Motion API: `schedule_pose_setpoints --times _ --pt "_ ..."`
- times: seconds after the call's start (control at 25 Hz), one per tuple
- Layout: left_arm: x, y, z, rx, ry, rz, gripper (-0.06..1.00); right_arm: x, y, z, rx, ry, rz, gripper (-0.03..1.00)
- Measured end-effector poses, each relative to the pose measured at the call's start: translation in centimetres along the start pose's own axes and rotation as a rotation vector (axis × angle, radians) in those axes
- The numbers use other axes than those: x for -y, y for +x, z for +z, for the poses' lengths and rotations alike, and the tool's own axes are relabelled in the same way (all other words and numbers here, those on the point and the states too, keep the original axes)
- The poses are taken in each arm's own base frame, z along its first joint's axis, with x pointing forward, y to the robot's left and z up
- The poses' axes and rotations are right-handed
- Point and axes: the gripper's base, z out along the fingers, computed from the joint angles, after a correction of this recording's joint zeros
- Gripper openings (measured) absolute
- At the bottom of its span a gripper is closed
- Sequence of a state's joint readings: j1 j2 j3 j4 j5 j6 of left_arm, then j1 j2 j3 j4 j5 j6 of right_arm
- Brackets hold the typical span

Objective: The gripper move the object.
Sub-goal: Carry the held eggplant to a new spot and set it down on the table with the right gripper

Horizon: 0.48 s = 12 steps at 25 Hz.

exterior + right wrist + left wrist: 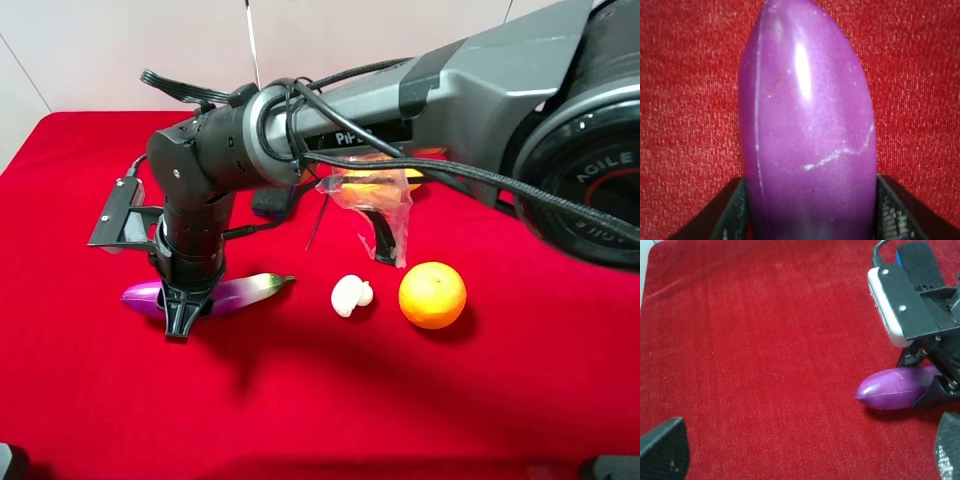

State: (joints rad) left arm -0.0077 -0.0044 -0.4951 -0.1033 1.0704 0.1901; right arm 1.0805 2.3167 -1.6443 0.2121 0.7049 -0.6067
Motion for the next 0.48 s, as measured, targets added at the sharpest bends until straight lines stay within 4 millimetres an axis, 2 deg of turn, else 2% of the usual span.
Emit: schedule_pose_setpoints --times 0.32,0.48 --pt "0.0 0.0 0.0 0.0 0.0 0.0 0.98 -0.01 -0.05 -0.14 -0.01 -0.006 -0.003 0.39" --pt "0.0 0.0 0.0 0.0 0.0 0.0 0.98 0.08 -0.59 -0.91 -0.02 -0.017 -0.011 0.39"
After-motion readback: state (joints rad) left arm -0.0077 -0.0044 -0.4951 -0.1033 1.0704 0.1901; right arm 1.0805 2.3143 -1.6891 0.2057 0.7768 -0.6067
